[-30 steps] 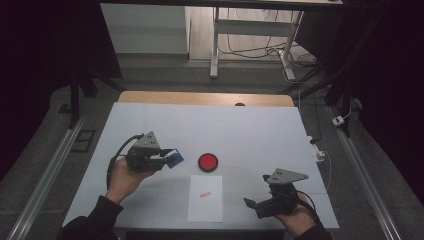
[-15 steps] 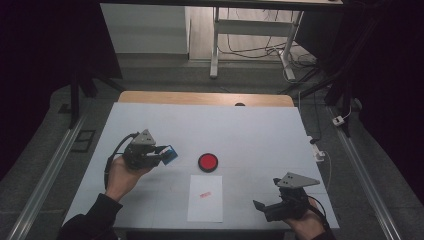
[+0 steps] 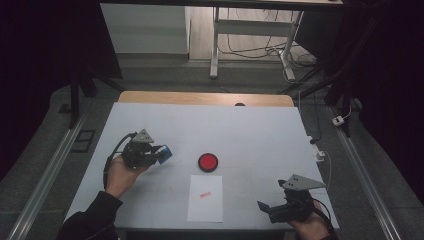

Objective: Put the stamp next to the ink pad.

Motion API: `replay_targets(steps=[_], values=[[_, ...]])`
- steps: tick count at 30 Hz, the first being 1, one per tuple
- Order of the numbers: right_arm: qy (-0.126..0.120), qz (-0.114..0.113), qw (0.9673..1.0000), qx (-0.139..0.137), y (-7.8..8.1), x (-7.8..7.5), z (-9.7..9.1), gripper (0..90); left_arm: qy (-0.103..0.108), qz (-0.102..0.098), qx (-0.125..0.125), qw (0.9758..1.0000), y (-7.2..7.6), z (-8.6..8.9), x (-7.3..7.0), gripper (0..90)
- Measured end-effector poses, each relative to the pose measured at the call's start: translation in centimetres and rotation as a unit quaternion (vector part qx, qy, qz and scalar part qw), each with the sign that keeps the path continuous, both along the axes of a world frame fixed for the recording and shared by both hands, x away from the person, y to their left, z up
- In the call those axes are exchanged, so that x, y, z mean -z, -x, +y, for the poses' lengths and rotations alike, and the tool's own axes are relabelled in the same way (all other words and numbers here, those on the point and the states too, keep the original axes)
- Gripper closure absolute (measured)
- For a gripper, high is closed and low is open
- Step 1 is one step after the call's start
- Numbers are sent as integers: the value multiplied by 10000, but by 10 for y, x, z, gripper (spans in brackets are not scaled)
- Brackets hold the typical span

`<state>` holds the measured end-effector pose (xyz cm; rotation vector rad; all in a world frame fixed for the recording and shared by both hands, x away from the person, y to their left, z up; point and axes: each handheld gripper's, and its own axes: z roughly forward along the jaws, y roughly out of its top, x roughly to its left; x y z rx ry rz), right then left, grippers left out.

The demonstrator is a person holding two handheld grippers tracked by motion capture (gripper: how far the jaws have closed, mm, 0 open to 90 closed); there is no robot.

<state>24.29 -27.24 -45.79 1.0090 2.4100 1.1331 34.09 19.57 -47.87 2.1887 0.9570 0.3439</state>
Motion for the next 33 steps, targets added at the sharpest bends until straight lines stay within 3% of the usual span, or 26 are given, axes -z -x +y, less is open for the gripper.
replay_targets(steps=[23,29,33], values=[[35,70,10000,-52,-1,1,1,0,-518,289,79,9982,-10,-6,26,690],[41,82,9999,-67,-1,1,1,0,-509,253,61,9984,-11,-6,26,671],[40,76,10000,-51,-1,1,1,0,-326,209,-15,9992,-10,-3,23,594]])
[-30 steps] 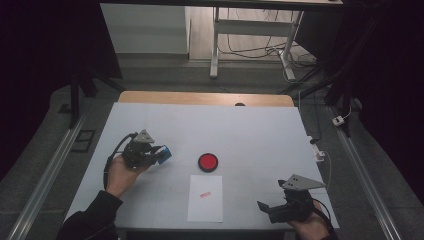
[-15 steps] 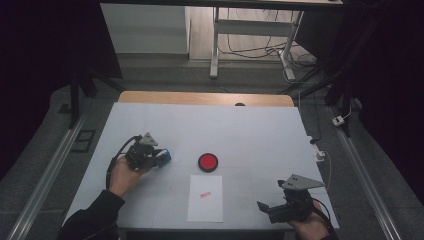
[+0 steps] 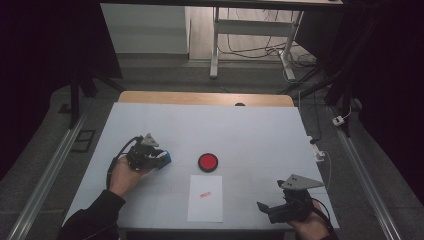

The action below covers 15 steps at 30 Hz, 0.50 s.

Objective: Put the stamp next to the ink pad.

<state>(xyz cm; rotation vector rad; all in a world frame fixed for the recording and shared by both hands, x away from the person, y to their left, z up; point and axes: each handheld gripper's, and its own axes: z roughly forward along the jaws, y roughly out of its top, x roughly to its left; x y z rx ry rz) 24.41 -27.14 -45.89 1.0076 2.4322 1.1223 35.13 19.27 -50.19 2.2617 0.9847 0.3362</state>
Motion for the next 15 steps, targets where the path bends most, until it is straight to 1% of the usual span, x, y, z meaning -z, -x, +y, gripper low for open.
replay_targets(steps=[2,6,9,15], values=[[0,3,10000,3,0,0,0,0,105,-20,-44,9999,0,2,-2,545],[-3,19,10000,-13,0,0,0,0,387,36,-58,9992,0,4,-5,431],[0,18,10000,-6,0,0,0,0,417,-17,-55,9991,1,4,-6,358],[3,16,10000,-29,0,0,1,0,640,-34,6,9979,7,4,-13,217]])
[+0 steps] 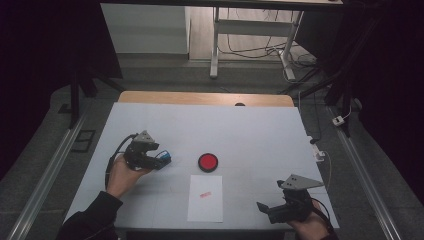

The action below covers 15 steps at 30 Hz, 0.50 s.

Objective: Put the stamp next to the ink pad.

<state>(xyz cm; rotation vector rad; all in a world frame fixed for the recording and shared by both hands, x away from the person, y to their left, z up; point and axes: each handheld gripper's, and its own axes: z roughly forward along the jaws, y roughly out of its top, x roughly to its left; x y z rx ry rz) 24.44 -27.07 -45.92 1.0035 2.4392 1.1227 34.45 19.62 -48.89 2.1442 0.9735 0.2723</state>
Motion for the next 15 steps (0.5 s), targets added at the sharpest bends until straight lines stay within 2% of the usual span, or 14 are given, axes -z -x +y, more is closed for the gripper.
replay_targets(steps=[5,8,15], values=[[10,-1,10000,-15,0,0,0,0,178,-5,100,9998,10,-3,-9,139],[23,-11,10000,-1,0,0,1,0,189,-9,107,9998,16,-7,-14,92],[4,12,10000,45,0,0,0,0,472,-3,82,9989,31,-3,-24,61]])
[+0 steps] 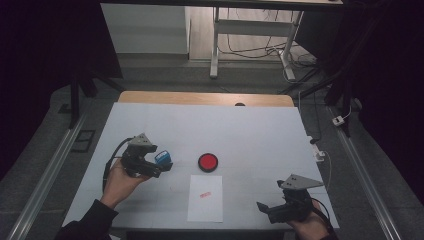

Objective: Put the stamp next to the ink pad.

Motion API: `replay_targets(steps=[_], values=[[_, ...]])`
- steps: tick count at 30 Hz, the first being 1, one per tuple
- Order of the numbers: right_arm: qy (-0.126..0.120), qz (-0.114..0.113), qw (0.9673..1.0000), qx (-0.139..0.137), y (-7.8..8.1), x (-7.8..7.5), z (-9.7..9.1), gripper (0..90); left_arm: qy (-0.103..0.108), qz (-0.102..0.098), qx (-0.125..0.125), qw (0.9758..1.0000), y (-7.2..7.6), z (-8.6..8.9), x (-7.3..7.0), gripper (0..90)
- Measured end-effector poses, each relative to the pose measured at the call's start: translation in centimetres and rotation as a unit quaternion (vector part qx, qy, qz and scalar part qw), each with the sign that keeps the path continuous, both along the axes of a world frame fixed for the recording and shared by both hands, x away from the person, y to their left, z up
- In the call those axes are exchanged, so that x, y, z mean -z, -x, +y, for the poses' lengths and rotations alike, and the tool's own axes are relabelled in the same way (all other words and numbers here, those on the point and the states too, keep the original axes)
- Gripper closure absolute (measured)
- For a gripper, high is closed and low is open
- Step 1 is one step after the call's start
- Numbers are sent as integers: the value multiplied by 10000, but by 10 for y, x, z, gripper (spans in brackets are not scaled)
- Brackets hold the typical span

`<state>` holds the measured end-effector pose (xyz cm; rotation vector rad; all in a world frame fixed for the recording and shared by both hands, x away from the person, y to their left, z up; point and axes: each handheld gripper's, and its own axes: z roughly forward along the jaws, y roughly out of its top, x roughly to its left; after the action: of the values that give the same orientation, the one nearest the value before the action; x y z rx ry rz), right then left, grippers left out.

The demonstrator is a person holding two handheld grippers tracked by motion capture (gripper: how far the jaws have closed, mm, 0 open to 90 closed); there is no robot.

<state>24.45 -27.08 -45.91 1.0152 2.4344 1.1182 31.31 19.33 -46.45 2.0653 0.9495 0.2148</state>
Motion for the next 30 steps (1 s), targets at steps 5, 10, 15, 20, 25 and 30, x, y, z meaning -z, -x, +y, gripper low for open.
replay_targets(steps=[5,10,15,20,25,30], values=[[8,1,10000,65,0,0,-1,0,235,-53,-63,9997,11,8,-4,44],[-24,36,9999,156,0,-1,-2,0,346,-83,-111,9993,24,16,-6,25],[-52,46,9997,222,0,-1,-5,0,375,-98,-161,9991,38,24,-6,9],[-42,15,9997,233,1,-2,-6,0,390,-124,-227,9989,51,31,-6,0],[-37,-25,9997,260,2,-3,-8,0,440,-147,-309,9984,64,40,-5,0],[-92,-27,9995,303,3,-3,-10,0,428,-142,-416,9981,77,49,-3,0]])
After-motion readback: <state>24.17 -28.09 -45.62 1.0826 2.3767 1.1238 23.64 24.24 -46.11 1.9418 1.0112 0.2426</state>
